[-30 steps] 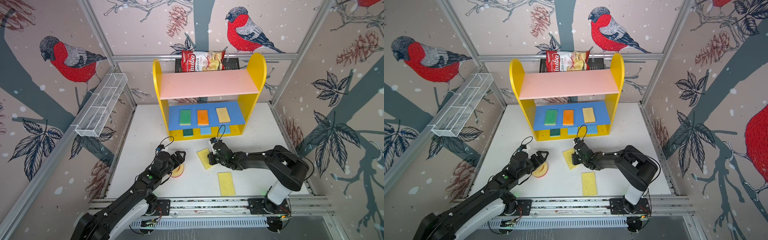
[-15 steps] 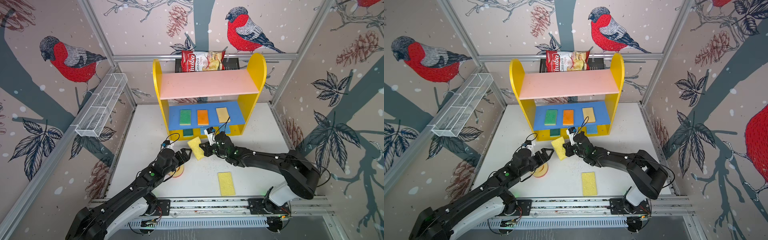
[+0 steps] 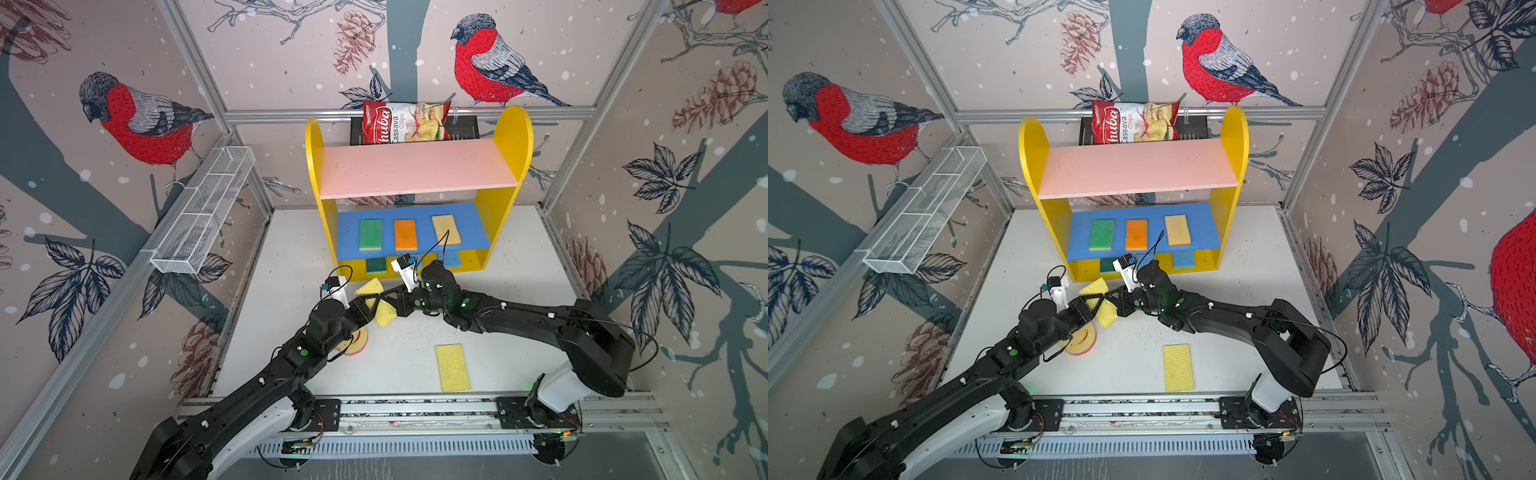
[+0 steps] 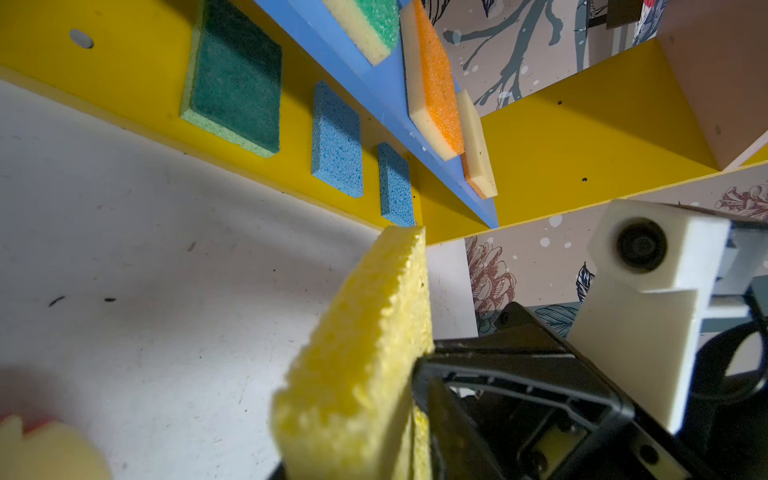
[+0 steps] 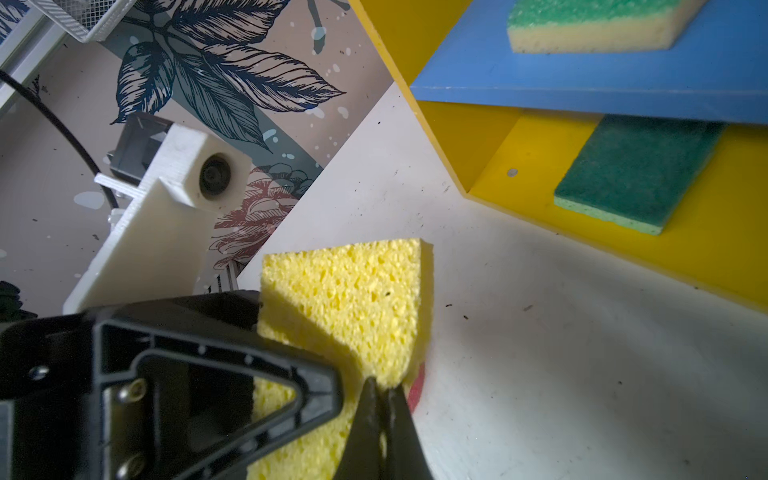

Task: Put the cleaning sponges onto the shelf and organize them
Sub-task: 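Raise the held sponge toward the pink top shelf while left gripper rises alongside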

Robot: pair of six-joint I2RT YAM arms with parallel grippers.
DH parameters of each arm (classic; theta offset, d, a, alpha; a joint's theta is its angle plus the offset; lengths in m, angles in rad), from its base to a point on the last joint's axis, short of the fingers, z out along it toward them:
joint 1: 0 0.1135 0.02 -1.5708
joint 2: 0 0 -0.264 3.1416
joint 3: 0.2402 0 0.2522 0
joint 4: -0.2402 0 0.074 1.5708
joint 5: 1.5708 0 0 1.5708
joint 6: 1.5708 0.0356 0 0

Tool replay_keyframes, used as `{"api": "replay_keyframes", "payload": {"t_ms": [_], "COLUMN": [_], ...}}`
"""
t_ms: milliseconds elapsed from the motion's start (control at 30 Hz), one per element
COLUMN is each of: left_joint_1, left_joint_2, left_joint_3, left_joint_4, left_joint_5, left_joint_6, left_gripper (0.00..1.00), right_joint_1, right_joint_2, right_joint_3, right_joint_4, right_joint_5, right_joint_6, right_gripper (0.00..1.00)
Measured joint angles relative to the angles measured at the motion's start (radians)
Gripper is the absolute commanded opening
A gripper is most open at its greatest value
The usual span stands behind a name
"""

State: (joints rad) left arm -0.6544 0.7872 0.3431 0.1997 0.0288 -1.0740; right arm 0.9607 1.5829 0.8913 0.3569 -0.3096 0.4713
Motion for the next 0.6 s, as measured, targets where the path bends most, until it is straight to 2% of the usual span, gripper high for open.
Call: {"api": "replay_keyframes", "payload": {"t_ms": [133,200,267,333,367,600], "left_joint_1": [0.000,0.000,0.000,0.000,0.000,0.002], "left_joint_2": [0.006,0.005,0.000,-0.012,-0.019,-0.070], "left_joint_3": [0.033,0.045,0.052,0.056,0.058,0.105], "left_joint_4": [-0.011,-0.019,-0.025,-0.026,-0.027,-0.033], "left_joint_5": [0.000,-0.002,-0.004,-0.006,-0.007,-0.011], "left_joint_6": [0.013,0.027,0.030,0.039,0.046,0.130], "left_gripper": [0.01,0.00,0.00,0.00,0.00,0.00], "right_joint_1": [-0.006,-0.017,-0.032,-0.058,-0.072,-0.166], "right_joint_2": [-0.010,-0.016,-0.021,-0.026,-0.031,-0.099], "right_joint_3": [-0.002,-0.001,-0.001,-0.001,-0.001,-0.028], "right_joint_4": [0.001,0.001,0.001,0.000,0.001,0.045], "right_joint_5": [0.004,0.003,-0.007,-0.023,-0.034,-0.101], "right_joint_6": [0.000,-0.001,0.000,0.001,0.003,0.029], "right_gripper": [0.19,0.31,0.55,0.72,0.98,0.99]}}
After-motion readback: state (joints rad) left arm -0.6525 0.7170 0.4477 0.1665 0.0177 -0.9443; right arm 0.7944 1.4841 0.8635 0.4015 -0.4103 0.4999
